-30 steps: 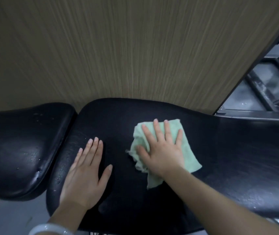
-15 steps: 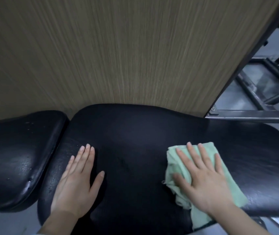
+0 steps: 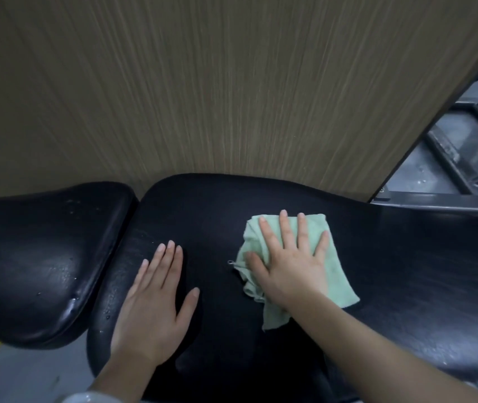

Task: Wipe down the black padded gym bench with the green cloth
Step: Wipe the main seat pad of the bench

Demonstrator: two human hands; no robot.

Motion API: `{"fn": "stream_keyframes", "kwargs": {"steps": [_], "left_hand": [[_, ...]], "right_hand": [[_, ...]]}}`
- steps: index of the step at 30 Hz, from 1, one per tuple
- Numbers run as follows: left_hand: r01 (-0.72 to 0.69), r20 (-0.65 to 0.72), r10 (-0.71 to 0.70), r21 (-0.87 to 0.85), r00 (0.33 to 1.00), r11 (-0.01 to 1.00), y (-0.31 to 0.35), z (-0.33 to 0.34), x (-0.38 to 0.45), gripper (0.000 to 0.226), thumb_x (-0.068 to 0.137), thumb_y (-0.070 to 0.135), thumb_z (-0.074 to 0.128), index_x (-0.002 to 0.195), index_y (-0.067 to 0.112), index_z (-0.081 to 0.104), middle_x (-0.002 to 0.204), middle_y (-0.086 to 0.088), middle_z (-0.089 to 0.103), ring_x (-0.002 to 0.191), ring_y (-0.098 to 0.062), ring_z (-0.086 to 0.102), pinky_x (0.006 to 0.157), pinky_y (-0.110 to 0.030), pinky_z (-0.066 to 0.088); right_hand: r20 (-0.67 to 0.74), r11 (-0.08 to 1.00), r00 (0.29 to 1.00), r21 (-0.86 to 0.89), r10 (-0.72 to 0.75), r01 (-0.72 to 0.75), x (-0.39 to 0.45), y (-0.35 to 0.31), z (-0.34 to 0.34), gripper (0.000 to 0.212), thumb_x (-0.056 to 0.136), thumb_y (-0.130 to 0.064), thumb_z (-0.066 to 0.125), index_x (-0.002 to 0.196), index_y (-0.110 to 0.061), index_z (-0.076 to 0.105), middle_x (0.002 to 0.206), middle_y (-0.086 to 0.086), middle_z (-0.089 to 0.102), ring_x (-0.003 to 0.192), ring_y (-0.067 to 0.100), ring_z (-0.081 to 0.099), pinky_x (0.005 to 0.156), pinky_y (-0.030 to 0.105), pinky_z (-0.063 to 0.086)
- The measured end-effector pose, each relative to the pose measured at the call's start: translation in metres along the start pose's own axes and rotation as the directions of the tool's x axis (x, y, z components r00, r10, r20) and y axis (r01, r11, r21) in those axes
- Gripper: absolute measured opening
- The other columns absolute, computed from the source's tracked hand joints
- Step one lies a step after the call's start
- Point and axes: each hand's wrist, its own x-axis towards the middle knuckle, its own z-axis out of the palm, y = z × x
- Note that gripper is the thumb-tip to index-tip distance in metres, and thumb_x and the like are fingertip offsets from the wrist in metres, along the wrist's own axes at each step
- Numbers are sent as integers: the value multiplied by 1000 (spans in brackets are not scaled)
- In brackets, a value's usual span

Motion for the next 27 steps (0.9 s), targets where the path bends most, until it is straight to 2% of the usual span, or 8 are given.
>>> {"fn": "stream_keyframes", "kwargs": {"steps": [7,8,11,13,17,21,25,27], "left_hand": [[2,-5,-2,0,1000,1000,1,-1,1,69,97,53,20,149,8,22,157,-4,19,146,-9,5,116,-32,6],[3,0,-3,3,1000,1000,1,-1,1,69,97,53,20,149,8,22,157,-4,19,146,-9,5,116,-33,6],[9,11,-9,1,1000,1000,1,-2,1,69,96,53,18,150,9,21,158,-3,17,146,-9,4,116,-32,5],[13,15,-13,-4,1000,1000,1,-2,1,69,96,53,18,150,10,20,158,-2,16,146,-8,3,116,-31,3],[25,7,-25,-29,1000,999,3,-4,0,70,95,55,14,151,13,15,159,2,9,146,-4,-3,116,-29,0],[23,-7,-23,-38,1000,999,3,-4,-1,70,95,56,13,151,14,13,159,2,8,145,-3,-6,116,-27,-3],[23,-7,-23,-28,1000,999,3,-3,0,69,96,53,17,151,12,17,158,0,13,145,-5,-2,116,-28,-2],[18,-11,-18,-24,1000,1000,3,-2,0,69,95,52,18,150,11,19,158,-1,15,145,-6,1,116,-29,0]], "right_hand": [[-6,981,982,-30,-191,191,-15,-24,6,71,84,-70,-5,148,-40,-12,161,-2,-14,144,28,-23,110,61,-15],[-21,976,976,-20,-217,216,-21,-24,7,70,86,-69,0,149,-40,-4,162,-1,-6,146,28,-16,111,60,-12],[-8,958,958,-1,-286,286,-41,-18,7,63,93,-65,22,146,-35,36,155,1,31,145,29,21,107,58,11],[1,944,945,-37,-327,327,-54,-3,10,61,94,-65,21,144,-35,40,153,-1,35,143,27,26,105,57,14],[-19,957,958,-54,-287,286,-71,40,6,60,92,-66,25,146,-41,32,155,-6,31,145,24,22,109,53,11],[39,986,987,-56,-154,156,-74,74,-1,62,93,-68,14,149,-43,22,157,-8,25,147,19,14,113,50,9],[-2,998,1000,-65,-26,26,-60,85,-6,67,79,-76,-12,144,-55,-10,156,-18,-18,142,9,-26,116,45,-14],[-5,996,999,-77,46,-46,-48,77,-7,71,75,-72,-12,143,-53,-17,154,-17,-27,141,11,-30,115,49,-15]]}}
